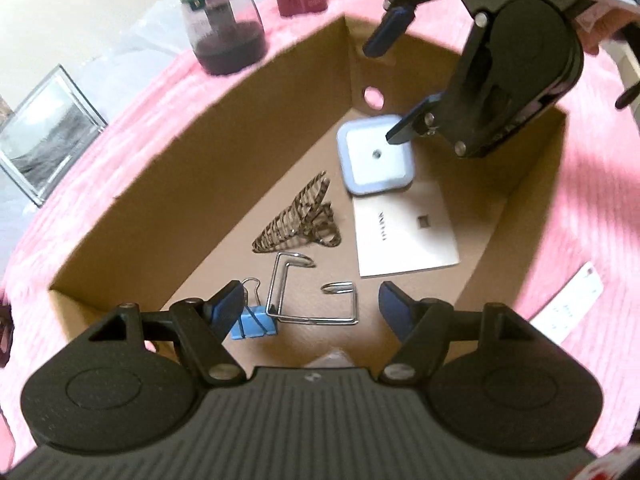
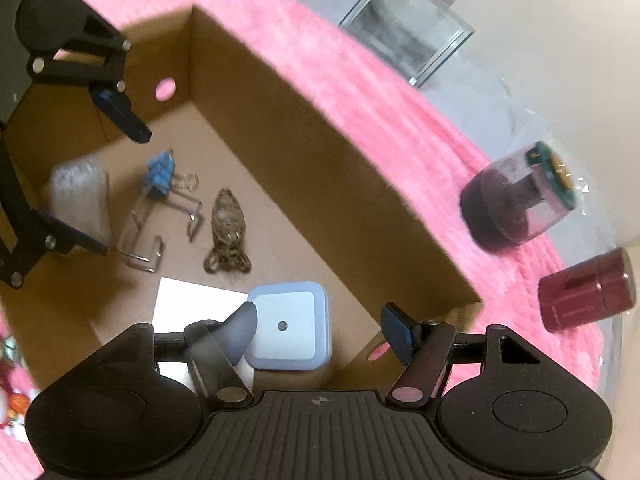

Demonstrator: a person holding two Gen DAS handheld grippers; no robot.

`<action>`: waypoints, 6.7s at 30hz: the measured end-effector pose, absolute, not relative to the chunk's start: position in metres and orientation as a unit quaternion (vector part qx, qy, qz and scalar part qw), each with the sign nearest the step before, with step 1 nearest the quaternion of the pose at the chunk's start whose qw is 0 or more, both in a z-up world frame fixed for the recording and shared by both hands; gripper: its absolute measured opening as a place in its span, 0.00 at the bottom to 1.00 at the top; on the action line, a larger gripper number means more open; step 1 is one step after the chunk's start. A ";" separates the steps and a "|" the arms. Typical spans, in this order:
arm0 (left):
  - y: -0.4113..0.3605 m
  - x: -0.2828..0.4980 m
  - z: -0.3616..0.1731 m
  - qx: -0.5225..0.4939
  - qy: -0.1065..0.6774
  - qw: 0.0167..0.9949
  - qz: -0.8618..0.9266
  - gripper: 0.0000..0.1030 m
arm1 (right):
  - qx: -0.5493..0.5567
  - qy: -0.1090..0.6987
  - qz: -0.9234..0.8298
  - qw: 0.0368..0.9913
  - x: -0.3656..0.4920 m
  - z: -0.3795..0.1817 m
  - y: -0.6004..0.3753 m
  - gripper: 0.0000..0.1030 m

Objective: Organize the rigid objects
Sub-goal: 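Withdraw both tools from the box back toward the remaining items, then lower the right tool onto the white remote control and grasp it, then grasp the beige plug with the left tool while the right tool holds the remote, then lift and carry the plug and remote toward the cardboard box with both tools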

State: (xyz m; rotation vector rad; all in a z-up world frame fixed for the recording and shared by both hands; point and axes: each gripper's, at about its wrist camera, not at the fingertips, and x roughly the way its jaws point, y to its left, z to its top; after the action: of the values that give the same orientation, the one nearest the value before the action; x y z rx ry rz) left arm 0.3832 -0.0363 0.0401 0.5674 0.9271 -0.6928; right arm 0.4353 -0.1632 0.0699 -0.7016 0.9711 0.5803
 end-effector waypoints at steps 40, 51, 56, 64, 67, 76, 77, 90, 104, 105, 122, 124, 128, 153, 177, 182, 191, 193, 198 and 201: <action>0.025 0.091 0.081 0.041 0.277 0.944 -0.172 0.75 | -0.120 0.423 0.304 0.845 0.163 0.099 -0.235 0.65; 0.013 0.073 0.036 0.090 0.306 0.936 -0.148 0.75 | -0.091 0.436 0.292 0.847 0.140 0.054 -0.251 0.65; 0.007 0.073 0.017 0.091 0.323 0.930 -0.149 0.75 | -0.077 0.439 0.287 0.848 0.137 0.042 -0.258 0.65; 0.000 0.082 0.000 0.096 0.344 0.922 -0.150 0.75 | -0.073 0.436 0.286 0.850 0.141 0.035 -0.263 0.65; -0.004 0.086 -0.004 0.093 0.351 0.919 -0.153 0.75 | -0.080 0.433 0.293 0.849 0.144 0.031 -0.260 0.65; -0.010 0.105 -0.016 0.098 0.361 0.914 -0.158 0.75 | -0.096 0.439 0.310 0.838 0.163 0.012 -0.253 0.65; -0.009 0.108 -0.018 0.099 0.362 0.913 -0.158 0.75 | -0.099 0.439 0.312 0.837 0.165 0.010 -0.252 0.65; 0.002 0.133 -0.035 0.099 0.377 0.904 -0.174 0.75 | -0.135 0.435 0.358 0.815 0.203 -0.011 -0.228 0.57; 0.014 0.152 -0.045 0.095 0.383 0.890 -0.230 0.75 | -0.153 0.446 0.366 0.803 0.214 -0.020 -0.207 0.35; 0.015 0.154 -0.046 0.094 0.382 0.888 -0.238 0.75 | -0.148 0.446 0.360 0.806 0.212 -0.019 -0.208 0.35; 0.015 0.201 -0.046 0.121 0.392 0.833 -0.372 0.62 | -0.031 0.457 0.264 0.849 0.170 -0.012 -0.239 0.35; 0.013 0.206 -0.047 0.119 0.399 0.825 -0.382 0.60 | -0.029 0.458 0.258 0.850 0.167 -0.012 -0.240 0.35; 0.011 0.212 -0.051 0.106 0.413 0.817 -0.388 0.56 | -0.022 0.460 0.251 0.852 0.163 -0.011 -0.241 0.35; 0.042 0.136 -0.032 -0.014 0.400 0.894 -0.203 0.46 | 0.000 0.455 0.222 0.862 0.135 0.001 -0.245 0.35; 0.039 0.105 0.009 0.009 0.371 0.914 -0.164 0.46 | 0.081 0.434 0.210 0.872 0.122 0.033 -0.256 0.34; 0.038 0.107 0.023 0.016 0.357 0.919 -0.168 0.46 | 0.084 0.425 0.208 0.877 0.124 0.044 -0.256 0.34; 0.038 0.124 0.050 0.028 0.339 0.922 -0.183 0.46 | 0.092 0.405 0.215 0.884 0.134 0.069 -0.257 0.34; 0.038 0.131 0.058 0.033 0.334 0.924 -0.186 0.46 | 0.088 0.400 0.218 0.886 0.138 0.076 -0.257 0.34; 0.042 0.151 0.080 0.039 0.321 0.926 -0.192 0.46 | 0.079 0.384 0.234 0.890 0.156 0.099 -0.255 0.34; 0.041 0.169 0.095 0.049 0.312 0.929 -0.193 0.46 | 0.071 0.374 0.245 0.892 0.172 0.113 -0.252 0.34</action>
State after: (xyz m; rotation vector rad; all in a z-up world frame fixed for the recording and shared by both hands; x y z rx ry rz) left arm 0.1686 0.0412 0.0950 0.1002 0.6393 -0.3959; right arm 0.1720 -0.2522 0.1128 0.1465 0.7772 0.5076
